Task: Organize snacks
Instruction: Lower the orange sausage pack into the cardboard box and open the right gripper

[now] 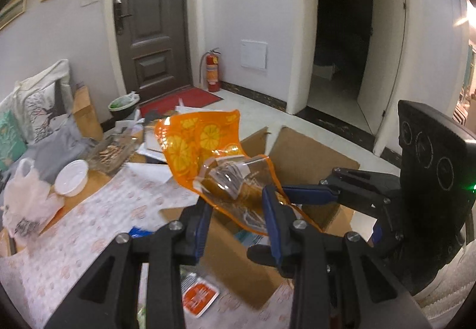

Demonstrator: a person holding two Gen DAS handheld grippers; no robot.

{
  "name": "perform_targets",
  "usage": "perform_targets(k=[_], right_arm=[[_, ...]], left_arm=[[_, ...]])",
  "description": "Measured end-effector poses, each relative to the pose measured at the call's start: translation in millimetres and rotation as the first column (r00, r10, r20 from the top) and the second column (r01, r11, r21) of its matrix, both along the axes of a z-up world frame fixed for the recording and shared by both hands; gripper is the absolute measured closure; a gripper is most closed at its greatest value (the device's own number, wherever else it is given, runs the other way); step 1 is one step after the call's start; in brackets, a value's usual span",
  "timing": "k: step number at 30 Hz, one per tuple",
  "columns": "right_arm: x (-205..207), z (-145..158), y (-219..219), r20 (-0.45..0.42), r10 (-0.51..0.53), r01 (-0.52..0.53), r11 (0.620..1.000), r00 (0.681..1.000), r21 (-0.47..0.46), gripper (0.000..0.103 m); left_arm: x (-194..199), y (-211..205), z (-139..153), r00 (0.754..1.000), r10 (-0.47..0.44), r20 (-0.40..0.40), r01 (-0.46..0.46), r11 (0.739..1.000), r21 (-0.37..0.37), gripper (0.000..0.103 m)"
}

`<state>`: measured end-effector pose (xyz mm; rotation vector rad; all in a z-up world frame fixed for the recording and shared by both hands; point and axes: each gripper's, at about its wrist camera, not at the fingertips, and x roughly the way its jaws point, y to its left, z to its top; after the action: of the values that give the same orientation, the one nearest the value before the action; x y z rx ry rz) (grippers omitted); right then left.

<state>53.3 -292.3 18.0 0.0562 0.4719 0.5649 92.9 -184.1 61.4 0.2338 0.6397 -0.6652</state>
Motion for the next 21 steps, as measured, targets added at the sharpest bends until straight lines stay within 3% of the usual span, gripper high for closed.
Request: perform_targets(k=[12,21], right_arm=[[13,-39,-63,-0.068,-0.100,0.099,0.995,0.993,-0.017,0.045],[13,-43,-60,-0.054,-0.123,0.119,0.990,0.991,-0.078,0.043]], left_arm=[[41,-62,-51,0.992,-0.055,-0.114,0.056,0.998,0.009,0.070],[50,-71,-65,0.992,-0.030,-0.123,0.038,0.997,0.061,0.070]])
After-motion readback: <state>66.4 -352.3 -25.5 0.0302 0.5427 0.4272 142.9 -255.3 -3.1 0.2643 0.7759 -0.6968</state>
